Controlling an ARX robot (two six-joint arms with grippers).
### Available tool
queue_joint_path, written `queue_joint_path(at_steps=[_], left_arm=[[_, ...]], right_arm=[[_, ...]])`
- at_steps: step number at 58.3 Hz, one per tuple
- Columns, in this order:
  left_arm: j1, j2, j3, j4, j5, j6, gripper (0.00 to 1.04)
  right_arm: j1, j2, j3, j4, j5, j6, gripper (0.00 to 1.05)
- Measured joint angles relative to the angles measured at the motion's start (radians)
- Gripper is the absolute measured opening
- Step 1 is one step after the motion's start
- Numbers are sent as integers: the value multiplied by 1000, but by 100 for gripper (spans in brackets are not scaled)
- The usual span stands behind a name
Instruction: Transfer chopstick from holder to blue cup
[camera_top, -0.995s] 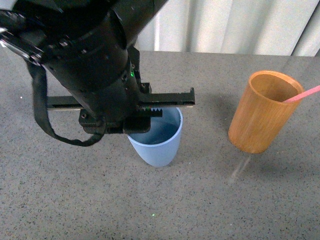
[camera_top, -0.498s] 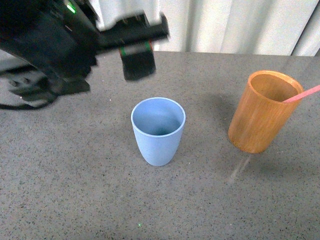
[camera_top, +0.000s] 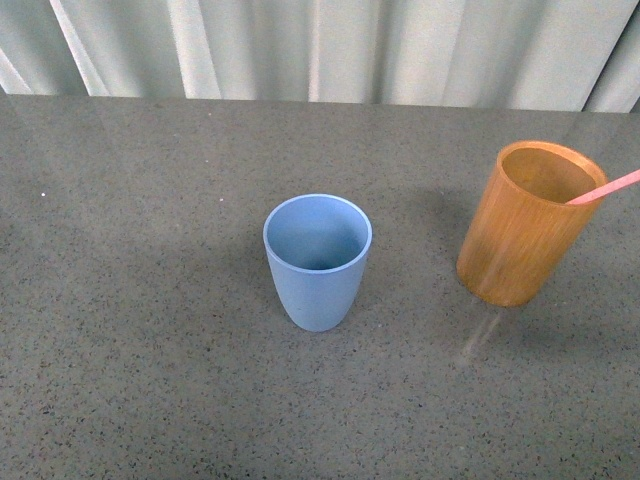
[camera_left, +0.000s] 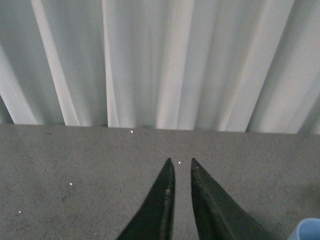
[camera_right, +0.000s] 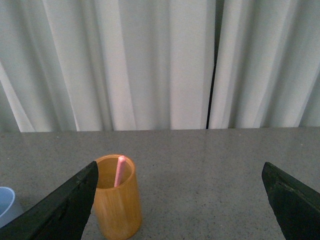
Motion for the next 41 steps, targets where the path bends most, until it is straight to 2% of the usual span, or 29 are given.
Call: queue_joint_path(at_steps=[1, 6, 8, 10, 11, 13, 17, 22, 27, 29, 38, 41], left_arm=[[4, -10, -13, 0, 5, 2, 3], [21, -56, -44, -4, 25, 9, 4], [62, -85, -60, -12, 81, 11, 4], [87, -112, -77, -21, 93, 13, 4], [93, -119, -82, -24, 93, 13, 4], [102, -143, -98, -35, 91, 13, 4], [104, -176, -116, -51, 97, 14, 4], [104, -217, -135, -76, 99, 14, 4], [104, -266, -152, -105, 98, 14, 4], [104, -290, -159, -120, 98, 14, 4], [104, -364, -180, -174, 100, 14, 4], [104, -380, -189, -180, 99, 14, 4]], right_arm=[[0, 0, 0, 0, 0, 0, 95], [0, 0, 0, 0, 0, 0, 95], [0, 0, 0, 0, -1, 0, 95], [7, 42, 35, -103, 45, 27, 95], [6, 106, 79, -205, 63, 51, 95], [-16, 196, 123, -309, 50, 59, 95], [-79, 312, 138, -323, -19, 48, 95], [-172, 459, 143, -177, -153, 4, 95], [-205, 643, 152, 31, -216, -69, 95], [-208, 749, 161, 133, -241, -98, 95], [-180, 1099, 223, 426, -304, -181, 95], [-167, 1166, 246, 475, -313, -190, 95]])
